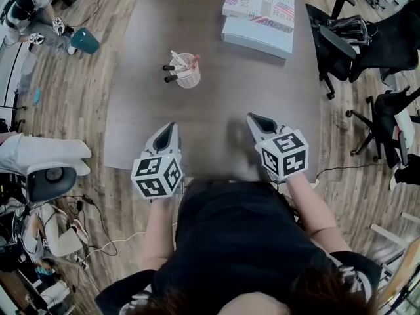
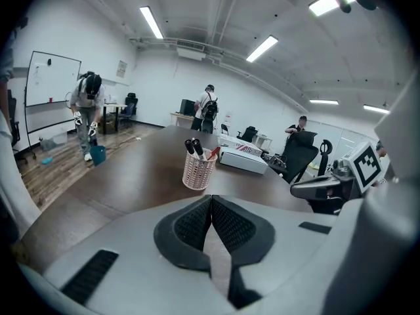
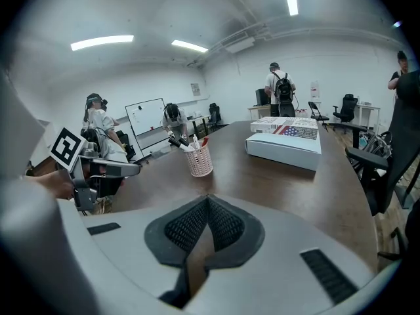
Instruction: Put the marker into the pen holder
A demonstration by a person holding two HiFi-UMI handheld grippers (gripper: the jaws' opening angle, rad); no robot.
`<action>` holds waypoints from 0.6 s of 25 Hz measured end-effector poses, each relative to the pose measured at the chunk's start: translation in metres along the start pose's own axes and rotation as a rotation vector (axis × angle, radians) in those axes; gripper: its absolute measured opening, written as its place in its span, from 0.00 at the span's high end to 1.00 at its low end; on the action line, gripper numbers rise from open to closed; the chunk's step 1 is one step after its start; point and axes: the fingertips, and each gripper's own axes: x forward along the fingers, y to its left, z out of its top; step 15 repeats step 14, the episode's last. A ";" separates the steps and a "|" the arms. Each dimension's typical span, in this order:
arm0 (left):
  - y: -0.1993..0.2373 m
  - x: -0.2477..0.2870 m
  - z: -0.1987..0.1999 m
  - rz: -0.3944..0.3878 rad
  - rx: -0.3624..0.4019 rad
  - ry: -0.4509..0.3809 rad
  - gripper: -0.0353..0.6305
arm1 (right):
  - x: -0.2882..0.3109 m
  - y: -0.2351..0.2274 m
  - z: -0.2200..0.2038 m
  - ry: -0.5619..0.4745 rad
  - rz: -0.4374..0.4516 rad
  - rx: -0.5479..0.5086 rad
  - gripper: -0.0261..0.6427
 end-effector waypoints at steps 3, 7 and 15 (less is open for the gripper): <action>0.000 0.000 0.001 0.002 0.005 -0.001 0.90 | 0.000 -0.001 0.003 -0.007 0.001 -0.004 0.93; -0.001 -0.001 0.002 0.000 0.006 -0.006 0.90 | -0.002 -0.001 0.005 -0.017 -0.004 0.001 0.93; -0.004 -0.002 -0.004 -0.007 0.019 0.007 0.90 | -0.005 0.001 0.001 -0.014 -0.006 0.022 0.93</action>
